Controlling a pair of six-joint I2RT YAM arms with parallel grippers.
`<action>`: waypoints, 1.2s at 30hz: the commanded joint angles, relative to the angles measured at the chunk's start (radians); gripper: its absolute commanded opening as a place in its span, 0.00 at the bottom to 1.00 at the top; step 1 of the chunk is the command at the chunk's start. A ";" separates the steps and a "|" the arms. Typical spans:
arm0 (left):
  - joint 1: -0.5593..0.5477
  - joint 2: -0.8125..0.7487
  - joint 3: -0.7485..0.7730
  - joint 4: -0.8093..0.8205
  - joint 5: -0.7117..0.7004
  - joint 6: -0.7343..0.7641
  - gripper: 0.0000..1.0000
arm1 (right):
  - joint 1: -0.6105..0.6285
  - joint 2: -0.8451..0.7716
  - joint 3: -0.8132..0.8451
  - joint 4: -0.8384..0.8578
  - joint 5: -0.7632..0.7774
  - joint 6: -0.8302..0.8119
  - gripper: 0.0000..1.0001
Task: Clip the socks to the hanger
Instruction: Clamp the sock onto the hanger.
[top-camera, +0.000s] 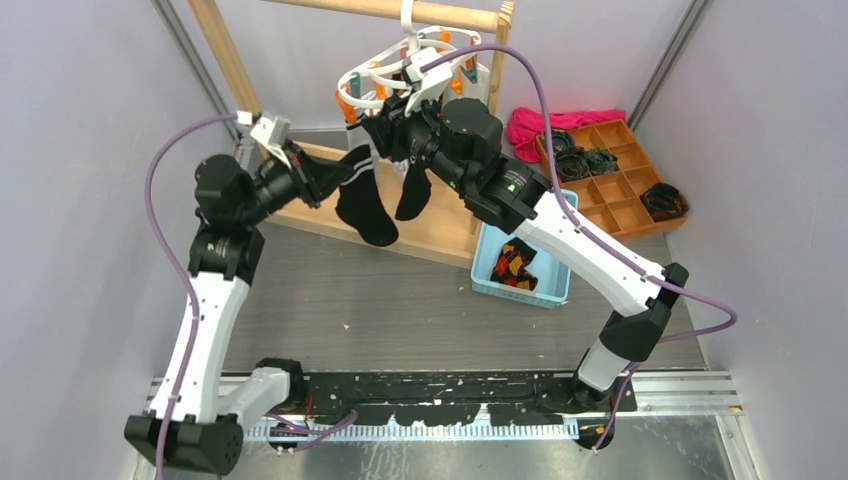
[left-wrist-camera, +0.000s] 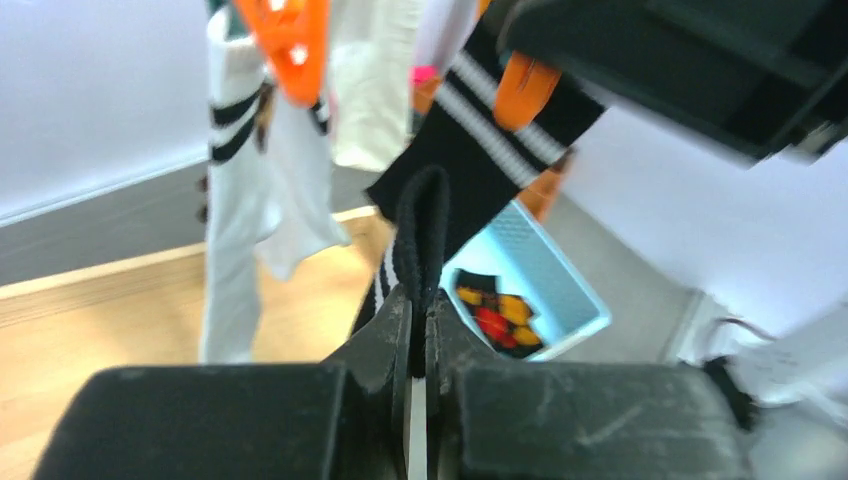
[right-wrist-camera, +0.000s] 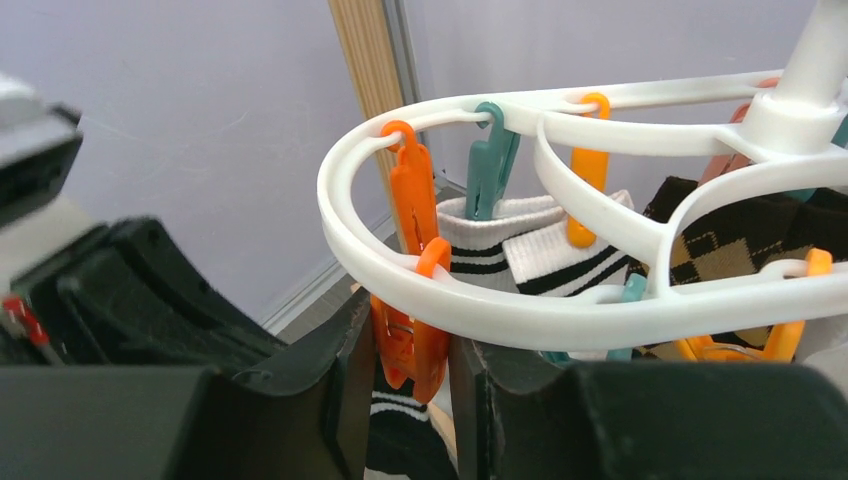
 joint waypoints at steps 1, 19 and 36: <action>-0.087 -0.173 -0.148 -0.063 -0.345 0.254 0.00 | -0.003 -0.036 0.029 0.033 0.059 0.037 0.11; -0.631 -0.177 -0.289 0.366 -1.223 0.587 0.00 | -0.002 -0.029 0.042 -0.004 0.132 0.115 0.11; -0.658 -0.143 -0.228 0.365 -1.197 0.489 0.00 | -0.003 -0.020 0.045 -0.027 0.143 0.121 0.11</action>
